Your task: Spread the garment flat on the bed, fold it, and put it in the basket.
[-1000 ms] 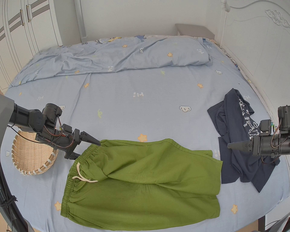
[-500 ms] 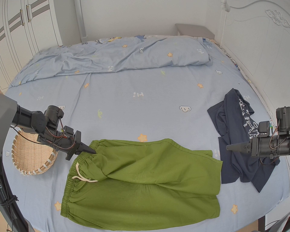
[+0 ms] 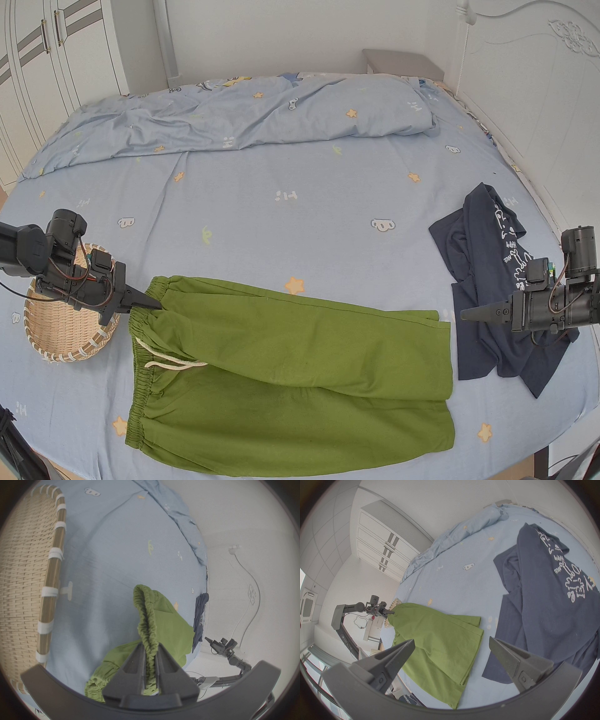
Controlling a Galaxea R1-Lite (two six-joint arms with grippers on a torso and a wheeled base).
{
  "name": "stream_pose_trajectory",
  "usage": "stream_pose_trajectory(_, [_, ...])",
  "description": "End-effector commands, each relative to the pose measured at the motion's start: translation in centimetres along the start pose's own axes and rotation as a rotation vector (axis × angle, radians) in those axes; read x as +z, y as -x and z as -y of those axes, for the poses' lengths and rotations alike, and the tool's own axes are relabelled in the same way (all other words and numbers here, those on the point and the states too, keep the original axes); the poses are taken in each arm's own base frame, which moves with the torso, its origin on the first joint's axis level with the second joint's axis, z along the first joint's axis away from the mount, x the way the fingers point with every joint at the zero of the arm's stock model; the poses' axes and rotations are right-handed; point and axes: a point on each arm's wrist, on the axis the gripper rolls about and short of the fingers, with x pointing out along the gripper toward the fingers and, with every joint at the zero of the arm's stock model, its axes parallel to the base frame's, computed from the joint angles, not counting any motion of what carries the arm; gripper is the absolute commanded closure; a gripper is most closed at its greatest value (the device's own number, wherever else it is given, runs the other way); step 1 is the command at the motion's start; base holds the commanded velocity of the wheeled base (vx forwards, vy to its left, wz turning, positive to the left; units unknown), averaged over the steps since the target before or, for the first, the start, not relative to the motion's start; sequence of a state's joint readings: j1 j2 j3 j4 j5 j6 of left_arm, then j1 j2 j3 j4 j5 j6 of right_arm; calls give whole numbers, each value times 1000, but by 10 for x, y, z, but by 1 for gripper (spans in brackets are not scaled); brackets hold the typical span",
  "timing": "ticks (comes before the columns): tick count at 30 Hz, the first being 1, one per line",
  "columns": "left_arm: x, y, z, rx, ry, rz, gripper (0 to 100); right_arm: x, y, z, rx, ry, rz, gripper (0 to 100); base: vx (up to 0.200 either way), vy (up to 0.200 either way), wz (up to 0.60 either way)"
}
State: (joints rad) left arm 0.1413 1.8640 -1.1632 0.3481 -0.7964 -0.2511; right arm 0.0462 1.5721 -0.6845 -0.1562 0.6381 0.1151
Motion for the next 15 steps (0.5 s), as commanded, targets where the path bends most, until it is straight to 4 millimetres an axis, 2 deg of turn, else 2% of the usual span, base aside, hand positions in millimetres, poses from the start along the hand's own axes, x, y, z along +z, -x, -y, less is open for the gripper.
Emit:
stream_pose_trajectory(1, [-11,3,-2,10,-33,-11,100,-6,-20,16,-8,-56,-73,0,0,0,0])
stream_pose_trajectory(4, [-11,3,-2,9,-38,-13,100,-7,-21,17,-10,-60,-78,0,0,0,0])
stream_pose_trajectory(5, [-13,-2,-3,9,-52,-29,100,-12,-35,27,-11,-87,-121,0,0,0,0])
stream_pose_trajectory(15, [-9,-3,-7,14,-42,-26,100,-17,-60,41,1,-87,-138,0,0,0,0])
